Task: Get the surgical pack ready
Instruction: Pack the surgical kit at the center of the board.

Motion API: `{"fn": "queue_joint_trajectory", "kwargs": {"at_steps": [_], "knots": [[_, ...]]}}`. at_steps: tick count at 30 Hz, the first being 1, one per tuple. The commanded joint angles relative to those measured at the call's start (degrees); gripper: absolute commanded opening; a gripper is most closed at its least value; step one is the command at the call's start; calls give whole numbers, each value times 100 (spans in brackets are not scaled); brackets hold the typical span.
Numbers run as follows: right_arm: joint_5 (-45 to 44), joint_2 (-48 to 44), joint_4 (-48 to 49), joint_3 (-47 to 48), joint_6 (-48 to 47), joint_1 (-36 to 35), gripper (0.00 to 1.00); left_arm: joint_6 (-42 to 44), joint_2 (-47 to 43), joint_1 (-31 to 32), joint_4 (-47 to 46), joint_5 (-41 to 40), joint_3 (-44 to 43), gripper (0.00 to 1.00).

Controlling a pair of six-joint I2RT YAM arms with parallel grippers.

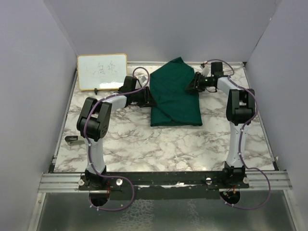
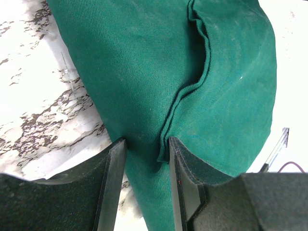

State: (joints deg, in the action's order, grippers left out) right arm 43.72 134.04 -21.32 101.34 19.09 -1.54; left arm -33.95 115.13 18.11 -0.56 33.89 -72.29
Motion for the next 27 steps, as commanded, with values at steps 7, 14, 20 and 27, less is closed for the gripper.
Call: {"fn": "queue_joint_trajectory", "kwargs": {"at_steps": [7,14,20,27], "knots": [[1157,-154,1236,-171,812,-1016,33,118,62,-39,310,19,69,42],[1479,344,1611,-95,1135,-1156,21,105,53,-39,277,12,55,43],[1184,1016,1223,449,808,-1149,20,108,18,-44,272,12,71,43],[624,1345,521,1168,493,-1079,20,122,-28,-41,273,74,66,44]]}}
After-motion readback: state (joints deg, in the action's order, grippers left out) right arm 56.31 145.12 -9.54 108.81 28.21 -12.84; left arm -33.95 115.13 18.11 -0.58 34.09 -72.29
